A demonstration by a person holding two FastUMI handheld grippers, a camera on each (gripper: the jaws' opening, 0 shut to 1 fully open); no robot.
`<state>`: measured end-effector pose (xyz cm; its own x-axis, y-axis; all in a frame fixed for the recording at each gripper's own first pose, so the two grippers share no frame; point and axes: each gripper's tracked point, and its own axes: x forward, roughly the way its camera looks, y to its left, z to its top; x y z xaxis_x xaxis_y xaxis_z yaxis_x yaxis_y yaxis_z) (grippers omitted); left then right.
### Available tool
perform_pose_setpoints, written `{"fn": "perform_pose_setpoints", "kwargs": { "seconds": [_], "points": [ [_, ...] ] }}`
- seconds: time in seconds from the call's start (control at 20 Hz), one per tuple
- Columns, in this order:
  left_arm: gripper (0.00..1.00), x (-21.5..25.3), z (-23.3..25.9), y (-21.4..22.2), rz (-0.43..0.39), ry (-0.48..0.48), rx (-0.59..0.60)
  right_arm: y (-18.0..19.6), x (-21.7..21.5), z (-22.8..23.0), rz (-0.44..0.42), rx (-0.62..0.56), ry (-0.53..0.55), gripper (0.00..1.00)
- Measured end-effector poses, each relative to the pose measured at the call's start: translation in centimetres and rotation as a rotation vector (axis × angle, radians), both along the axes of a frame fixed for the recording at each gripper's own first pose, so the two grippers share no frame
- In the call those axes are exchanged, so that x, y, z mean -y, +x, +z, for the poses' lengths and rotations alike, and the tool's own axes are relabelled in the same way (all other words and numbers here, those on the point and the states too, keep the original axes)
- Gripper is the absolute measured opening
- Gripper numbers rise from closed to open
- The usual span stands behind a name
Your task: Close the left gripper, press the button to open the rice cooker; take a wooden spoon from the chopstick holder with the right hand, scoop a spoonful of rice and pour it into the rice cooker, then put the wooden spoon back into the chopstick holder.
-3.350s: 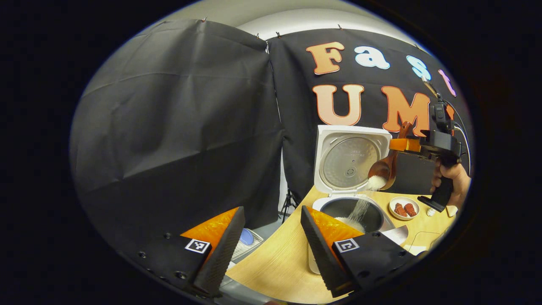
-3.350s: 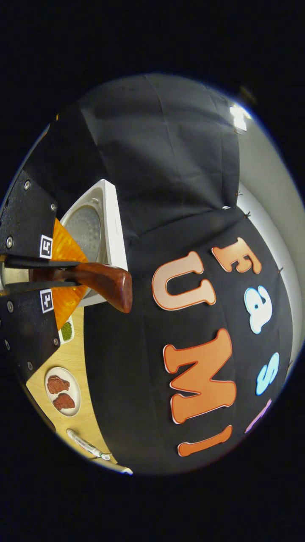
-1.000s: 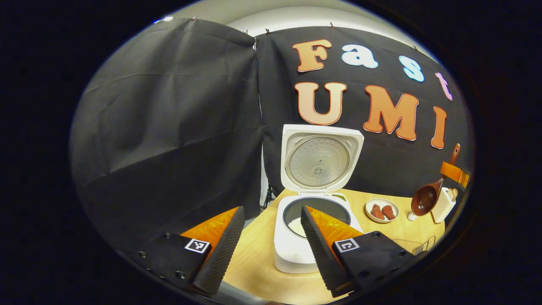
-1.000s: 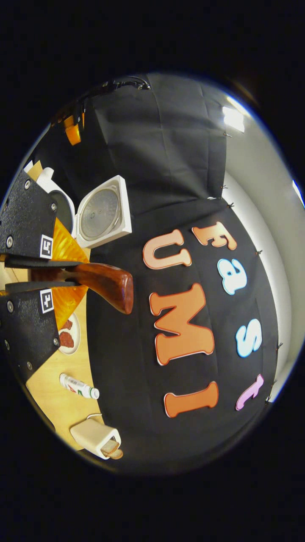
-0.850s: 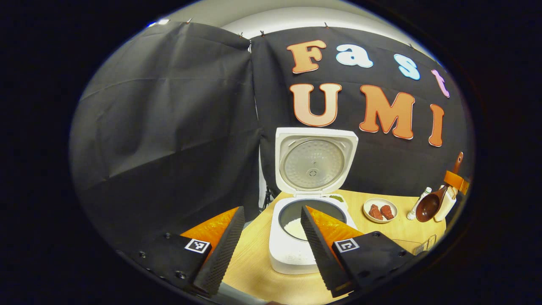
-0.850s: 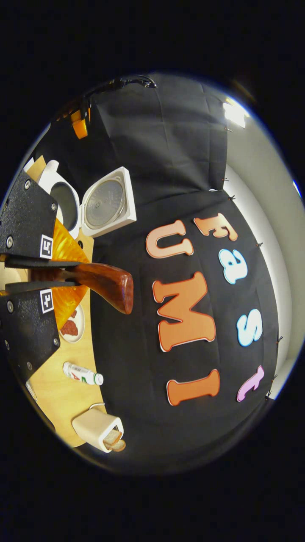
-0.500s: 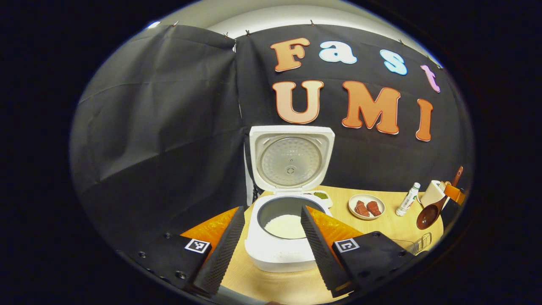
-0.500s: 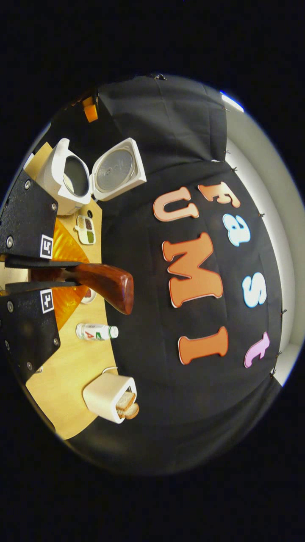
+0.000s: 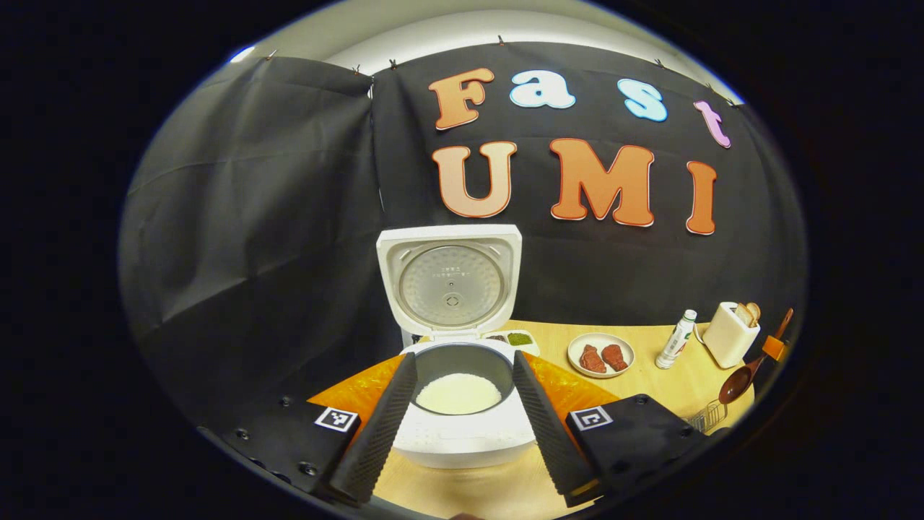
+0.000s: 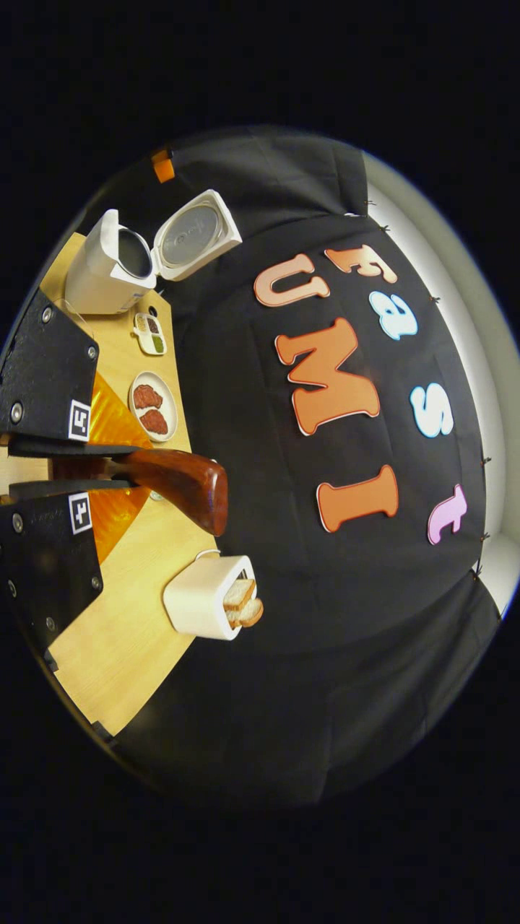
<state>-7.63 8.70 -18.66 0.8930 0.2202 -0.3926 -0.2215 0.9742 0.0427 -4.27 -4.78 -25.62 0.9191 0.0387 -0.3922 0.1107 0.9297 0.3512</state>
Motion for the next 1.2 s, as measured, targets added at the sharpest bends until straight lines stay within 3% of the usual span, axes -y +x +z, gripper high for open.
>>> {"fn": "perform_pose_setpoints", "kwargs": {
  "seconds": [0.3,1.2],
  "points": [
    [0.92,2.3,1.2,0.7,-0.016,0.028,0.023,-1.8,2.5,-3.7,-0.051,-0.053,0.015,0.12],
    [0.93,4.0,4.2,2.8,-0.047,0.111,0.07,-1.3,0.5,-13.4,-0.043,-0.159,0.138,0.15]
  ]
}}
